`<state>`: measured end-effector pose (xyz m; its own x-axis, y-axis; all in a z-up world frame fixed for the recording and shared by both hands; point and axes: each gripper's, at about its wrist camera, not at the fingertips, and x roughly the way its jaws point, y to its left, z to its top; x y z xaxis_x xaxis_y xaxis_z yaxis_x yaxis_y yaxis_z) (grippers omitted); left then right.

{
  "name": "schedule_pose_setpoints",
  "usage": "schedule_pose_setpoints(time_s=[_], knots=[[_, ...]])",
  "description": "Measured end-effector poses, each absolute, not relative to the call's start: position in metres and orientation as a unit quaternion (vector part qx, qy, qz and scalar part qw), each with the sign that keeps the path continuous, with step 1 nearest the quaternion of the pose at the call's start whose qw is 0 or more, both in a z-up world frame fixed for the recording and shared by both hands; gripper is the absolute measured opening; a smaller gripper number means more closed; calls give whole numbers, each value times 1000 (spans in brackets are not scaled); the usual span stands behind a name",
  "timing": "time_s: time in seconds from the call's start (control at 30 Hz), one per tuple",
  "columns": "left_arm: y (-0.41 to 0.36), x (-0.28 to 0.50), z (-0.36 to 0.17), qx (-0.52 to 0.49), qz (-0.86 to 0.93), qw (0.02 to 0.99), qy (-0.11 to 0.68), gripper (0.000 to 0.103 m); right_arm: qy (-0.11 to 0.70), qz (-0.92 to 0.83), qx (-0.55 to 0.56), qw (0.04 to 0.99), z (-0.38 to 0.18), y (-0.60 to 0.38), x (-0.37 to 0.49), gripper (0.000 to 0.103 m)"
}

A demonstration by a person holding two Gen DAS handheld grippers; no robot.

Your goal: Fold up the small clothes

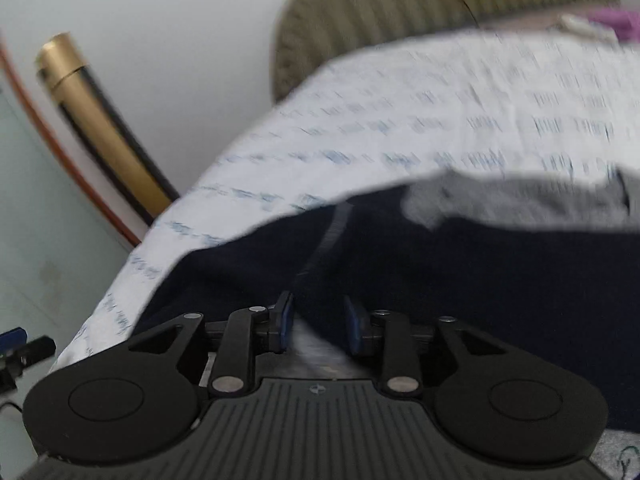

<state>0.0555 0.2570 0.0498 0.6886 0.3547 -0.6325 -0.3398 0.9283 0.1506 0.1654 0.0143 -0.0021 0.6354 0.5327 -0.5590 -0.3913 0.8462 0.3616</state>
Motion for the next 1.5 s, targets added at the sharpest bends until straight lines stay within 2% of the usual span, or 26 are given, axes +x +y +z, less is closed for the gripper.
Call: schedule_pose_setpoints(time_s=[0.1,0.17,0.23,0.43,0.6,0.87,0.9,1.0,1.03,1.07,1.23,1.5], knots=[[280,37,54,-14,240,906,347,78,284,336,-14,898,15,50,123,38],[293,23,58,-26,268,899,345,79,260,415,-78,868,17,72,91,48],[306,10,61,-39,289,892,344,83,227,475,-137,839,17,90,58,48],[336,-18,69,-32,384,865,321,84,70,534,-370,757,-8,136,-41,48],[350,-32,68,-29,434,847,306,84,26,538,-461,705,-32,150,-75,48],[357,-37,65,-62,414,855,305,84,-79,519,-519,674,-62,182,-106,47],[357,-38,66,-63,411,857,304,84,-86,520,-518,674,-65,184,-107,47],[353,-39,68,-67,407,861,298,84,-79,531,-502,678,-65,191,-107,34],[352,-39,69,-68,405,862,297,84,-69,535,-493,682,-62,195,-103,23],[353,-39,69,-70,401,864,296,85,-53,539,-481,689,-60,197,-99,18],[344,-29,72,-79,382,875,286,85,61,560,-344,751,-21,197,-54,8],[300,9,78,-56,305,907,284,85,170,463,-23,869,61,99,76,7]])
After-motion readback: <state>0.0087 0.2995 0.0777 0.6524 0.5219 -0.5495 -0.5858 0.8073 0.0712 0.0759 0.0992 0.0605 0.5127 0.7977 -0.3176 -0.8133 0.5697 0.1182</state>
